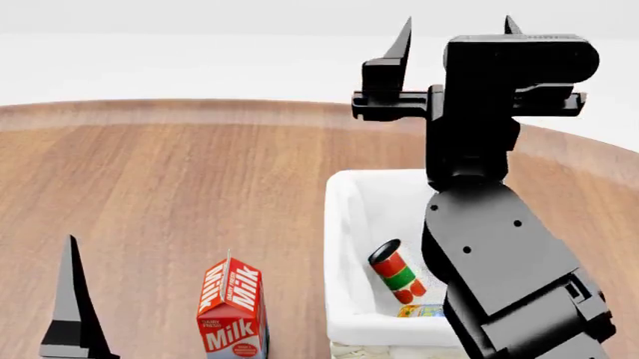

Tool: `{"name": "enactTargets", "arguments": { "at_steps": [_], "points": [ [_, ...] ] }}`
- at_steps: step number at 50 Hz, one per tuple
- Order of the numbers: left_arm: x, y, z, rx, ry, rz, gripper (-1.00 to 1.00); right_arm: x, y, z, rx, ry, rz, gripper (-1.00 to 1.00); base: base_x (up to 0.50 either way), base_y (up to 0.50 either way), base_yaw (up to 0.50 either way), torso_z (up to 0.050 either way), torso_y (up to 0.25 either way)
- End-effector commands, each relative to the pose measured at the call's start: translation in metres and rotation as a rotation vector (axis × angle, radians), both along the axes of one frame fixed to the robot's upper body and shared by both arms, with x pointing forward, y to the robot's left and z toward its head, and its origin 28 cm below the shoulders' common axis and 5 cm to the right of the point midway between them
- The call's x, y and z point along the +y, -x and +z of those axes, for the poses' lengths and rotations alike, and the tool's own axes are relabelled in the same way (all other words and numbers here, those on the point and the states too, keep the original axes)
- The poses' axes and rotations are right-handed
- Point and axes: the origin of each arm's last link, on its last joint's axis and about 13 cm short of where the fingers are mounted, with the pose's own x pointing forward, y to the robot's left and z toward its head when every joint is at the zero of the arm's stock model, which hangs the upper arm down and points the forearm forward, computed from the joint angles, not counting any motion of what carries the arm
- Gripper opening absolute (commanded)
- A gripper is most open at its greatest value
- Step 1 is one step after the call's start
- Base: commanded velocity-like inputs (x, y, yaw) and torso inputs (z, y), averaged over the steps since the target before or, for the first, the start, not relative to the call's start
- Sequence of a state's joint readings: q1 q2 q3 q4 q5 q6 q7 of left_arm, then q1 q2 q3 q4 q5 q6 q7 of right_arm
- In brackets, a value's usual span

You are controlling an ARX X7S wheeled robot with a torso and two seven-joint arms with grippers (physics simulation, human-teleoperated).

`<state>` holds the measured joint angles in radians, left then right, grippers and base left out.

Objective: Pick up the alphabet soup and the tomato sauce, and put them in the basket.

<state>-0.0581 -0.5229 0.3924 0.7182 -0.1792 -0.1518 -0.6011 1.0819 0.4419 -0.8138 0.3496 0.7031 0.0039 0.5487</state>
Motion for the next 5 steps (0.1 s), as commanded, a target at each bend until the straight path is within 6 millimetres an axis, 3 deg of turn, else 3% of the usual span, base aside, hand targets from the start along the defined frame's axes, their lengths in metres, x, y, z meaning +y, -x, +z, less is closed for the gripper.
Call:
{"name": "enactTargets", "arguments": {
  "at_steps": [1,5],
  "points": [
    [0.0,0.0009,0.0001,0.0,-0.001,0.001,1.0,0.0005,0.0142,0.0135,-0.201,0.028,-0.026,1.0,0.0,0.0,0.0,0.0,0.0],
    [-0.0002,0.0007,-0.0005,0.001,0.001,-0.001,1.0,0.0022,0.0175,0.0149,-0.233,0.03,-0.015,1.0,0.0,0.0,0.0,0.0,0.0]
  ]
}}
